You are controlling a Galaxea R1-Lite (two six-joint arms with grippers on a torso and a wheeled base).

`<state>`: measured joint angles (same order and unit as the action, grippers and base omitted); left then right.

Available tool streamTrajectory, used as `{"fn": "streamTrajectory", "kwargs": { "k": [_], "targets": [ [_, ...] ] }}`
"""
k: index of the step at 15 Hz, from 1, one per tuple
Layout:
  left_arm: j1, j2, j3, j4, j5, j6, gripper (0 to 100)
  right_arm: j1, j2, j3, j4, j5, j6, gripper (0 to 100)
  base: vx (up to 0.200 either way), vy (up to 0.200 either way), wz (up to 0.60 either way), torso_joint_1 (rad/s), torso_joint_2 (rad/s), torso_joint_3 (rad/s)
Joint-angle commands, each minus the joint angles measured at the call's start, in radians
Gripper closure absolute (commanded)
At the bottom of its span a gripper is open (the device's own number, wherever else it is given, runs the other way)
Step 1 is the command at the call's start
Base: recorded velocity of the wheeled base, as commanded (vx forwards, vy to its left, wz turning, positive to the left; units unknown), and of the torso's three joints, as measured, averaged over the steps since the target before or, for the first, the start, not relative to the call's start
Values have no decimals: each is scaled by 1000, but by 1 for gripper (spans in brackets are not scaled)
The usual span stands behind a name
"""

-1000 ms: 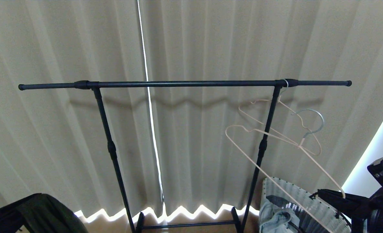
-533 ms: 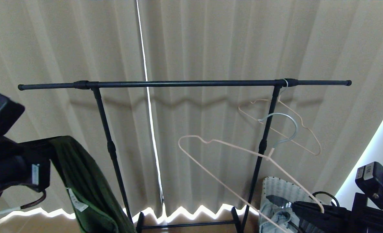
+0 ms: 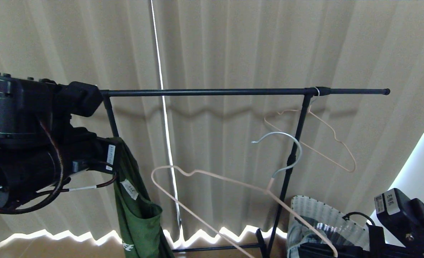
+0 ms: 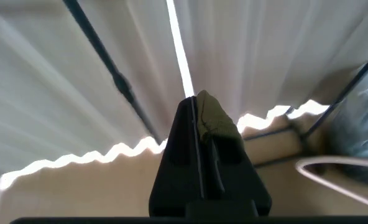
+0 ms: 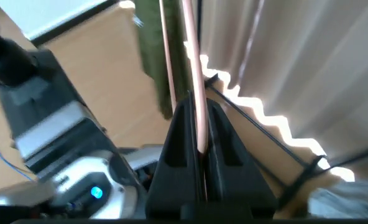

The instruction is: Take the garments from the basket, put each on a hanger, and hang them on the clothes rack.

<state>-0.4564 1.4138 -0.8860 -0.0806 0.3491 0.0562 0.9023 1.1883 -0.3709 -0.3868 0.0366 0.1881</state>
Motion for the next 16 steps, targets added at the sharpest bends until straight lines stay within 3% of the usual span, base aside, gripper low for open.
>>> {"fn": "streamTrajectory", "kwargs": {
  "k": [1,7,13,15,16],
  "targets": [
    [-7,34,-4,5,2,5,100,50,24,-10,-26,2,24,100,0,0,0,0,0,0],
    [-4,51,-5,2,5,-56,100,84,197,-68,-156,-4,34,100,0,0,0,0,0,0],
    [4,36,2,9,8,-85,100,78,307,-138,-173,-9,36,100,0,0,0,0,0,0],
    [4,33,7,9,19,-85,100,76,315,-143,-181,-12,36,100,0,0,0,0,0,0],
    [12,40,10,7,80,-84,100,75,310,-138,-182,-12,36,100,0,0,0,0,0,0]
  ]
}}
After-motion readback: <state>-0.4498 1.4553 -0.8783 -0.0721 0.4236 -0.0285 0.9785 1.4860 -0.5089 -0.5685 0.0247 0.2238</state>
